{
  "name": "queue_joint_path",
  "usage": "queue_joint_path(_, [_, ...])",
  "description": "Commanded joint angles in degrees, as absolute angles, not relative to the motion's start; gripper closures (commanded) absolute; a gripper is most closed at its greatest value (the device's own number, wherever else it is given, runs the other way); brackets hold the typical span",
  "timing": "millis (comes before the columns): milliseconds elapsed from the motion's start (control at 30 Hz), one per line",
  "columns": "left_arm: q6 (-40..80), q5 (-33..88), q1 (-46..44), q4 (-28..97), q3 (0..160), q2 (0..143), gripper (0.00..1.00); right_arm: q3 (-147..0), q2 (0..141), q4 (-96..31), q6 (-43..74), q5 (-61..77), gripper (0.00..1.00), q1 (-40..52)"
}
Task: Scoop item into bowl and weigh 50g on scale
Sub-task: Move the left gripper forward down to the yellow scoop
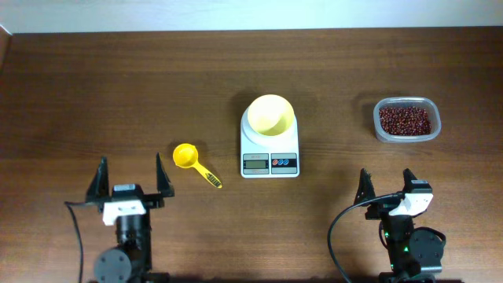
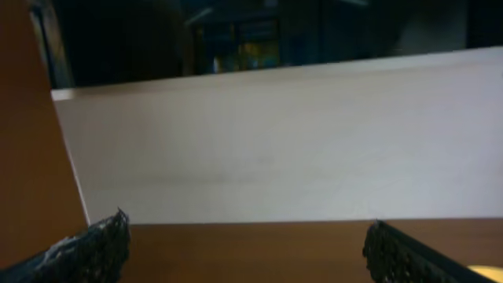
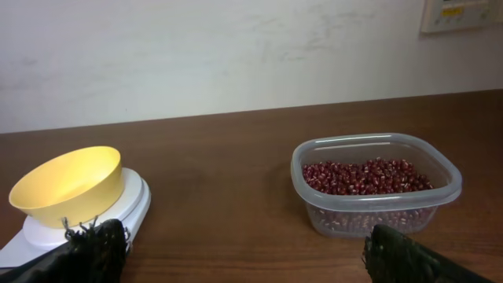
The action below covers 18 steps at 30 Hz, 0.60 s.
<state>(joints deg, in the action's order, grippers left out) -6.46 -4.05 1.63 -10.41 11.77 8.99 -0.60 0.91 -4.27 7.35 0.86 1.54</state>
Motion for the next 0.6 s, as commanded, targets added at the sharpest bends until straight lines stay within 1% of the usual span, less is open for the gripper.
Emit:
queue_joint_path(0, [-7.4, -5.93, 1.54, -6.7, 22.65, 18.85, 0.01, -0.32, 0.36, -4.6, 7.29, 0.19, 0.01, 1.85])
queue_joint_path(67, [-7.4, -6.09, 1.54, -3.44, 28.34, 24.73, 0.01, -0.32, 0.36, -4.6, 7.29, 0.19, 0.01, 1.85])
queue_joint_path(200, [-6.61, -7.84, 1.54, 9.06, 41.91, 37.78, 0.01, -0.32, 0.36, -4.6, 7.29, 0.19, 0.01, 1.85])
queue_joint_path(367, [-3.66, -7.18, 1.54, 30.87, 62.81, 56.45, 0.01, -0.32, 0.36, -4.6, 7.29, 0.19, 0.01, 1.85])
queue_joint_path(433, [-3.68, -3.27, 1.54, 36.64, 68.64, 62.46, 0.01, -0.32, 0.36, -4.6, 7.29, 0.19, 0.01, 1.85])
queue_joint_path(500, [-3.7, 2.59, 1.54, 39.16, 70.76, 66.57, 0.01, -0.32, 0.36, -4.6, 7.29, 0.19, 0.01, 1.85])
queue_joint_path(567, [-3.68, 5.98, 1.54, 40.47, 70.76, 69.08, 0.01, -0.32, 0.36, -4.6, 7.29, 0.19, 0.01, 1.85])
